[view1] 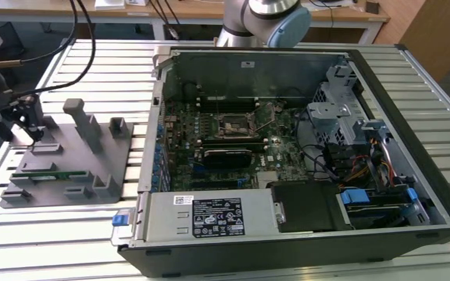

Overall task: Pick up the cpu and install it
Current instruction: 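Pick up the cpu and move it towards the insertion slot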

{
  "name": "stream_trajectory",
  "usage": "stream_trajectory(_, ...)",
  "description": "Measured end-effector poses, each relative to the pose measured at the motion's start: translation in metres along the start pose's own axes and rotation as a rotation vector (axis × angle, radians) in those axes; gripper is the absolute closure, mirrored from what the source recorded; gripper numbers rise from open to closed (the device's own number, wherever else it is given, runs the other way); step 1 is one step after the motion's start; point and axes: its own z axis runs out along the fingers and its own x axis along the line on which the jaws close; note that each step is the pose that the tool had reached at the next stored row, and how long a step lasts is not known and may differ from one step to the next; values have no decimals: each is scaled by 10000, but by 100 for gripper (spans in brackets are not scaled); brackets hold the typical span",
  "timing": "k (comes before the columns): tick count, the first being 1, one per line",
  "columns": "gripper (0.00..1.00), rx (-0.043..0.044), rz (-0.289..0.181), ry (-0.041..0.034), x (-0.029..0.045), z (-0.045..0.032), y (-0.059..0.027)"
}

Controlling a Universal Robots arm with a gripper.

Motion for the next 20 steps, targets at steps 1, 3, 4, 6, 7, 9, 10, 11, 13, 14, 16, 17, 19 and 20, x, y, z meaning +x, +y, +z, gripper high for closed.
stream_trajectory(1,47,0,-1,-1,0,-15,1)
stream_trajectory(3,47,0,-1,1,-1,-46,2)
stream_trajectory(4,47,0,-1,1,-1,-62,3)
stream_trajectory(6,47,0,0,0,0,-94,6)
stream_trajectory(7,47,0,0,0,-1,-108,7)
stream_trajectory(9,47,0,0,0,0,-133,9)
stream_trajectory(10,47,0,0,1,0,-143,10)
stream_trajectory(11,47,0,0,1,0,-152,12)
stream_trajectory(13,47,-1,0,-1,-1,-165,15)
stream_trajectory(14,47,-1,0,-1,-1,-171,16)
stream_trajectory(16,47,0,-1,1,-1,-184,18)
stream_trajectory(17,47,0,0,1,-1,-190,19)
stream_trajectory(19,47,0,0,0,-1,-203,20)
stream_trajectory(20,47,-1,0,-1,-1,-207,21)
